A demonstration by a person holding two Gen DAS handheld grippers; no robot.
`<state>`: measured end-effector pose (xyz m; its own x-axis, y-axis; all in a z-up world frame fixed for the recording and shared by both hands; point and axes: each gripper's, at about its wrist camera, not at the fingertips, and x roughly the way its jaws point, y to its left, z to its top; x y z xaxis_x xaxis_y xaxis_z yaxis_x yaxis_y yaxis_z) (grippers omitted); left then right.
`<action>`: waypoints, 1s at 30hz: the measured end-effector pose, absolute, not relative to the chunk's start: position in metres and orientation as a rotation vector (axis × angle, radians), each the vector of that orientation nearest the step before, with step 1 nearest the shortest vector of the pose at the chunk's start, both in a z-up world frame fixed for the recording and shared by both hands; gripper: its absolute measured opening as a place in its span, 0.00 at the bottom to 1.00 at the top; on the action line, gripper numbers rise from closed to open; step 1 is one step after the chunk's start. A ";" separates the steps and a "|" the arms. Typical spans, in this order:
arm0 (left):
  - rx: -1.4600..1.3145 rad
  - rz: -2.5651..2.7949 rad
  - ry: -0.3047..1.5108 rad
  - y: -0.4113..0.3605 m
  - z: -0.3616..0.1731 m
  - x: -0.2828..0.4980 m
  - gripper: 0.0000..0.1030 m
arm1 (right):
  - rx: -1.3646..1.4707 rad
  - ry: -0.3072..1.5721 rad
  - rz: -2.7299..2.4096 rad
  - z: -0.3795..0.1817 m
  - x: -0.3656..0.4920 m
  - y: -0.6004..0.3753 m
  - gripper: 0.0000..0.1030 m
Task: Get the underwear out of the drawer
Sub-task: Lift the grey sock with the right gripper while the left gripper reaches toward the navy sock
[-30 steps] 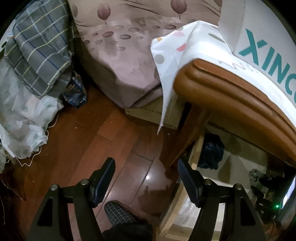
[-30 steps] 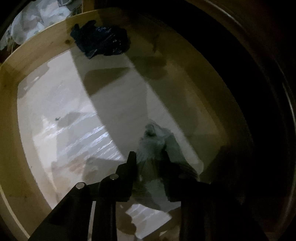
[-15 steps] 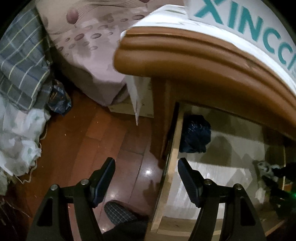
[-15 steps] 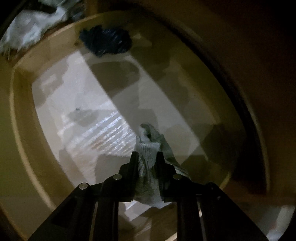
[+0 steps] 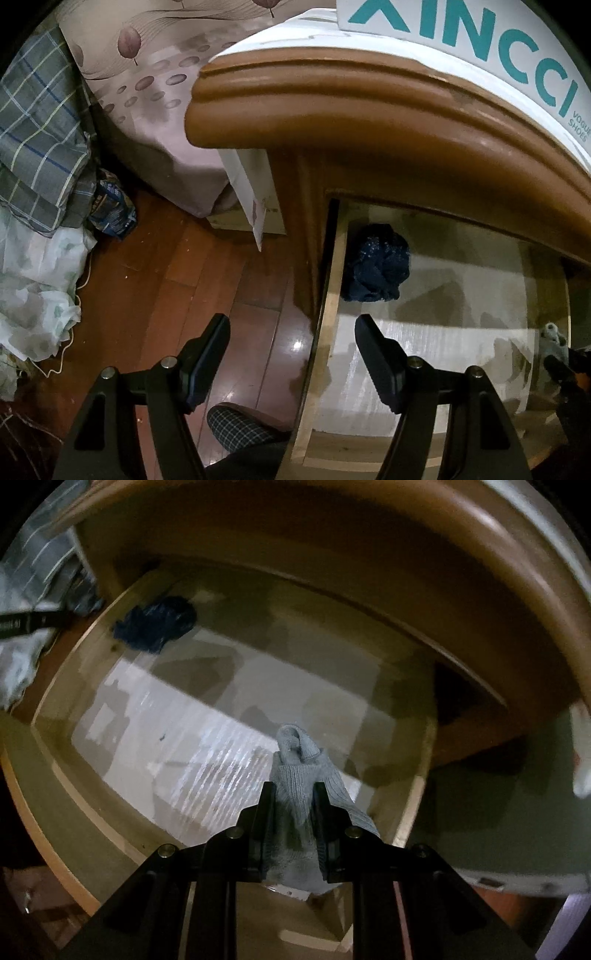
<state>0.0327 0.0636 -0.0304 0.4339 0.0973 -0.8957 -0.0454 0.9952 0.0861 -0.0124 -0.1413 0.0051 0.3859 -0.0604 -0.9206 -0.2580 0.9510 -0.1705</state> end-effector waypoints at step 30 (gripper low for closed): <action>0.300 0.082 1.070 0.015 -0.045 0.029 0.70 | -0.021 1.074 -0.070 0.026 -0.023 -0.182 0.17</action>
